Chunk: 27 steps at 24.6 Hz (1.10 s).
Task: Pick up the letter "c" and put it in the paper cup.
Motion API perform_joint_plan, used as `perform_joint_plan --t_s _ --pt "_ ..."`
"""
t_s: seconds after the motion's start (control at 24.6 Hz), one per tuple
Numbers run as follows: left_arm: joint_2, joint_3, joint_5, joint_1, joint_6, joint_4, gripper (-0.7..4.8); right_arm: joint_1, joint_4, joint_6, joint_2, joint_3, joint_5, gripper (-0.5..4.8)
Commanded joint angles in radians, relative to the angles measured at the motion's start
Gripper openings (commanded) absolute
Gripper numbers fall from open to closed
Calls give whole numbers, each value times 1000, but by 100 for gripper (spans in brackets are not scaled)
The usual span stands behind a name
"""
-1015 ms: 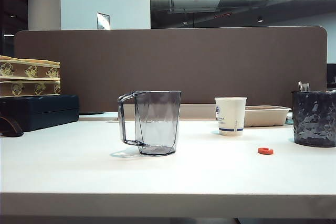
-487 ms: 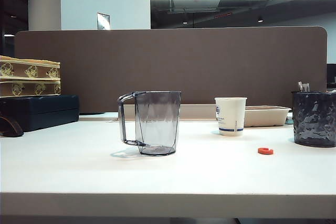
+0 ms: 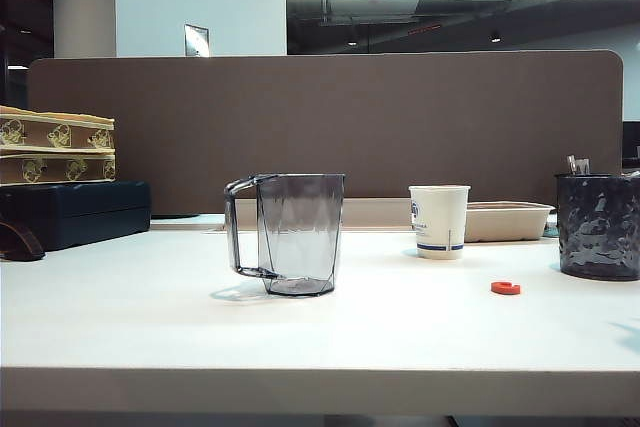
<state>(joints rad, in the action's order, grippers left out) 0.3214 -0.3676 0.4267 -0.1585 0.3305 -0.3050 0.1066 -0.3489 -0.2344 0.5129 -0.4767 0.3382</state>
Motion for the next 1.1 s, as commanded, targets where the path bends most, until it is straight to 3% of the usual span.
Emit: perform_joint_plan --t_s 0.04,0.2,0.77,1.01,1.1 --pt "29 -3 7 -8 21 3 62 32 11 -3 69 -25 -2 97" --pt "78 -3 7 -8 21 8 62 63 18 -3 193 -51 -6 161" --pt "300 -3 -3 -24 36 86 62 63 155 -2 527 -96 -43 162" --pt "467 -3 -3 -27 -11 291 62 75 211 24 647 -132 -50 164" --pt "483 -3 -5 -27 -16 331 62 87 243 26 673 -132 -44 208"
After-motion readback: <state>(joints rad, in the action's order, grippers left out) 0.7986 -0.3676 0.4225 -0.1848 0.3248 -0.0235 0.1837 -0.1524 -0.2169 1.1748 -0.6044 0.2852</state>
